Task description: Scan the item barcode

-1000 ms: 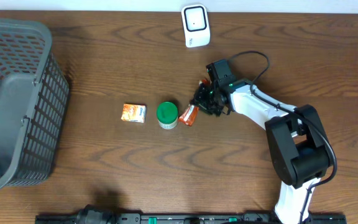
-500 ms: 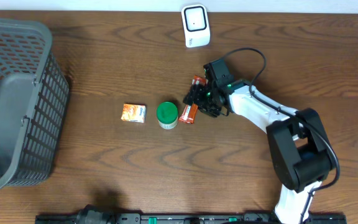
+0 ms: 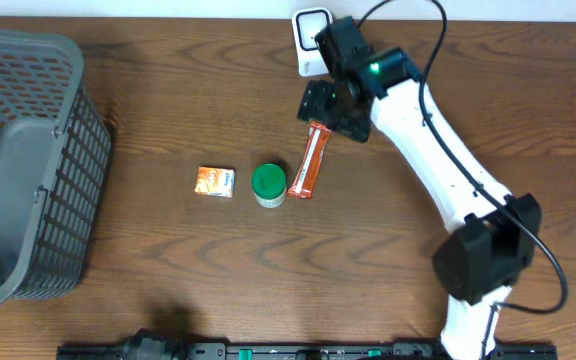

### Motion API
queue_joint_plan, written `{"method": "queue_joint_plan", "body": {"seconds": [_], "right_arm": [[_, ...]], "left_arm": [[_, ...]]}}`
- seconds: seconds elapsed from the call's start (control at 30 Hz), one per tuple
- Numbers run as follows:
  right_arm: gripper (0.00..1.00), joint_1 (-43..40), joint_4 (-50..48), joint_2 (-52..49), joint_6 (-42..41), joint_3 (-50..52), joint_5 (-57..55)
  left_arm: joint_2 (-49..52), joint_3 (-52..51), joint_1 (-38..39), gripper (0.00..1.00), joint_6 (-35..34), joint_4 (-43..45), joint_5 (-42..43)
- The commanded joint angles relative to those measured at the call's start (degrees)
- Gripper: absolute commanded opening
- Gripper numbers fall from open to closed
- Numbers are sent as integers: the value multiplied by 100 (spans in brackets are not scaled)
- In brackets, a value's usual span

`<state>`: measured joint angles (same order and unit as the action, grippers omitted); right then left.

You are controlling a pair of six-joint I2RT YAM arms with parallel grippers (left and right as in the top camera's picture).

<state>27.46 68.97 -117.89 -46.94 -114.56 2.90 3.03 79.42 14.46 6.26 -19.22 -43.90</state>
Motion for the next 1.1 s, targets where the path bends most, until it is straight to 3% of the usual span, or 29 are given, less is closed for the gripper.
{"method": "queue_joint_plan", "body": {"seconds": [0.0, 0.2, 0.3, 0.4, 0.73, 1.07], "right_arm": [[83, 48, 487, -968, -55, -664, -409], [79, 284, 1145, -2194, -57, -1902, -260], [71, 426, 1169, -2540, -120, -2243, -168], [63, 527, 1154, -2660, -369, -2280, -179], [58, 704, 1058, -3040, -649, -2275, -302], [45, 688, 1239, -3193, -748, -2273, -691]], "left_arm": [[-44, -7, -2, 98, 101, 24, -35], [-44, -7, -2, 98, 101, 24, -35], [-44, -7, -2, 98, 101, 24, -35], [-44, -7, -2, 98, 101, 24, -35], [-44, -7, -2, 98, 101, 24, -35], [-44, -7, -2, 98, 101, 24, -35]]}}
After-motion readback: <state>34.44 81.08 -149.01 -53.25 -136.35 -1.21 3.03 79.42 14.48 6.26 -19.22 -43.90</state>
